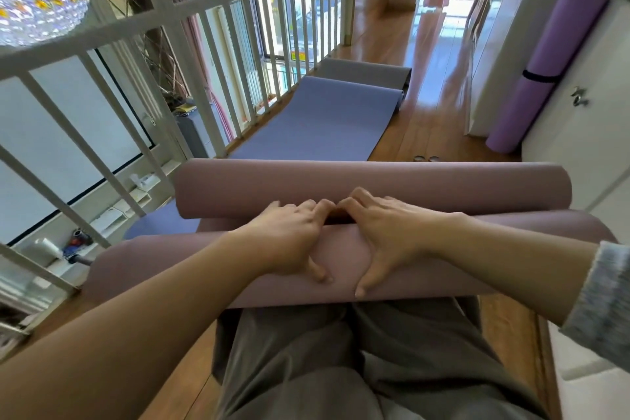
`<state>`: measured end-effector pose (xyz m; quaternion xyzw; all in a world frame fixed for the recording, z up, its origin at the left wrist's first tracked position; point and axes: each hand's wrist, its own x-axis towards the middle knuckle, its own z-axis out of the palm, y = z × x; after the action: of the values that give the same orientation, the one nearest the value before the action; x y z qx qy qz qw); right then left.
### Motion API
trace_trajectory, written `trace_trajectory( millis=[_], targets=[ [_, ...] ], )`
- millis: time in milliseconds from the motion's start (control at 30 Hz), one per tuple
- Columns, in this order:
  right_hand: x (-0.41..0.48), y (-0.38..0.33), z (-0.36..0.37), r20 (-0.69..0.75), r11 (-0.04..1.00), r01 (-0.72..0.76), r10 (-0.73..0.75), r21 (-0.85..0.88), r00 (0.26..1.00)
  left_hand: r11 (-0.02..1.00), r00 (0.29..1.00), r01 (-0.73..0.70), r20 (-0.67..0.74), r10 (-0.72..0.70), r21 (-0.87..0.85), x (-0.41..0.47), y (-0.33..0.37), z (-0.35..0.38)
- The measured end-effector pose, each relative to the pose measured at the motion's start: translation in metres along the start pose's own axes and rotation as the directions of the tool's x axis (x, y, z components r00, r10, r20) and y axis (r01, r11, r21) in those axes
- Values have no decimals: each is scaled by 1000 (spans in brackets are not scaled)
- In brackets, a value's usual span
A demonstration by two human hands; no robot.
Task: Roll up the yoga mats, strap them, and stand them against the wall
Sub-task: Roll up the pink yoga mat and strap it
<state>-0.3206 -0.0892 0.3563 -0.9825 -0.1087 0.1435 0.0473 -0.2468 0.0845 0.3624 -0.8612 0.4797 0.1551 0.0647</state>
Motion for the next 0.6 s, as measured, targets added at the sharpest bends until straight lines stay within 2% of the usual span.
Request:
trace_trajectory(
  millis=[100, 167, 267, 367, 467, 533, 600],
  targets=[
    [-4, 4, -1, -50, 997, -25, 29, 78, 998, 995, 999, 44, 21, -43, -89, 1, -4, -2],
    [-5, 7, -3, -67, 993, -47, 54, 108, 996, 997, 998, 57, 2, -57, -55, 1, -2, -2],
    [-1, 10, -5, -100, 999, -49, 51, 14, 994, 997, 996, 50, -72, -46, 57, 0, 4, -1],
    [3, 11, -2, -97, 996, -85, 84, -5, 992, 996, 988, 52, -152, -40, 75, 1, 6, 3],
    [5, 11, -2, -110, 991, -113, 121, 74, 987, 998, 979, 59, -197, -51, 33, 2, 5, 7],
    [7, 14, -7, -167, 975, -137, 166, 175, 972, 997, 982, 60, -181, -52, 39, 2, 4, 10],
    [14, 22, -10, -217, 969, -158, 198, 188, 956, 997, 982, 46, -188, -33, 64, 0, 4, 11]
  ],
)
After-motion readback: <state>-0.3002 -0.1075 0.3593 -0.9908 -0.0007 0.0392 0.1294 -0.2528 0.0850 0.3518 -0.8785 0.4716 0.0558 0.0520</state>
